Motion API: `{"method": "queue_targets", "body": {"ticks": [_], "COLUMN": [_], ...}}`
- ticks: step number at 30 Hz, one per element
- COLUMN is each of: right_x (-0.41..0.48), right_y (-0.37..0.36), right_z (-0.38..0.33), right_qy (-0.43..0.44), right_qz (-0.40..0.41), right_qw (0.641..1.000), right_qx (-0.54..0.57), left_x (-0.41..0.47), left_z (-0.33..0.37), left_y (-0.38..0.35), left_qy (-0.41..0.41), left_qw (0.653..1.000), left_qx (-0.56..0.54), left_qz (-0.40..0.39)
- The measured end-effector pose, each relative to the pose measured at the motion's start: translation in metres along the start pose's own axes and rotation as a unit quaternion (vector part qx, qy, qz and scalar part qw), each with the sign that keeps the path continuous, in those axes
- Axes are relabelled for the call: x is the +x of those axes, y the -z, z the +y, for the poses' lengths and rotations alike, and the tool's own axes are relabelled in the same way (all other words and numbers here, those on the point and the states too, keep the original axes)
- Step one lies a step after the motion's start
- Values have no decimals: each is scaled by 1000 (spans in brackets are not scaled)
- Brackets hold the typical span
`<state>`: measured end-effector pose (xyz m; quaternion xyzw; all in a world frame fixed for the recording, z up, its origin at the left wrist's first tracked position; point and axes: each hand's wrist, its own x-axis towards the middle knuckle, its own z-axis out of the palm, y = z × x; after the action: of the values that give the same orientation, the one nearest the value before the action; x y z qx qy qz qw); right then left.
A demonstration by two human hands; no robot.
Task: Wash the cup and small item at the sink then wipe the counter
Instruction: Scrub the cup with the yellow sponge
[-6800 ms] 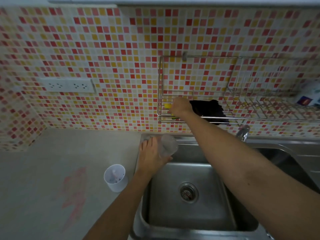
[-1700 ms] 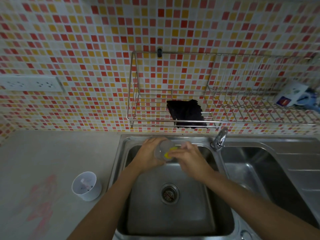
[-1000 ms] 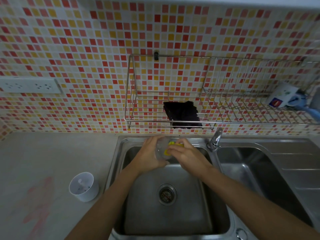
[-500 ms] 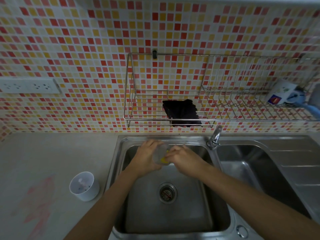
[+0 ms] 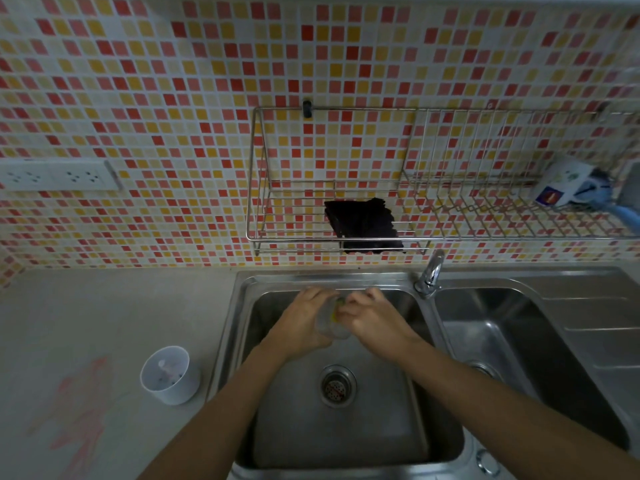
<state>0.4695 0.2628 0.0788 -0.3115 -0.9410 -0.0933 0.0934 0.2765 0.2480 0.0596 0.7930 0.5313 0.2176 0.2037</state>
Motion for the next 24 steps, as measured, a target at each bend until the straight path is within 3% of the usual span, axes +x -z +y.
{"method": "queue_targets", "body": {"ticks": [3, 7, 11, 13, 18, 24], "right_x": [-3, -5, 1, 2, -10, -14], "right_y": [1, -2, 5, 10, 7, 11], "right_z": [-6, -13, -4, 3, 15, 12], "right_qy": [-35, -102, -21, -16, 36, 13], "right_qz": [40, -37, 11, 44, 13, 46], "right_qw": [998, 977, 998, 997, 992, 992], "right_qx": [28, 183, 52, 68, 117, 116], "left_x": [0, -4, -2, 1, -1, 3], "left_z": [-4, -7, 1, 5, 4, 14], "left_y": [4, 5, 10, 16, 26, 28], "left_qy": [7, 3, -10, -10, 15, 56], "left_qw": [1000, 999, 999, 998, 998, 991], "left_qx": [-19, -30, -44, -57, -60, -121], "left_qz": [6, 17, 15, 18, -7, -26]}}
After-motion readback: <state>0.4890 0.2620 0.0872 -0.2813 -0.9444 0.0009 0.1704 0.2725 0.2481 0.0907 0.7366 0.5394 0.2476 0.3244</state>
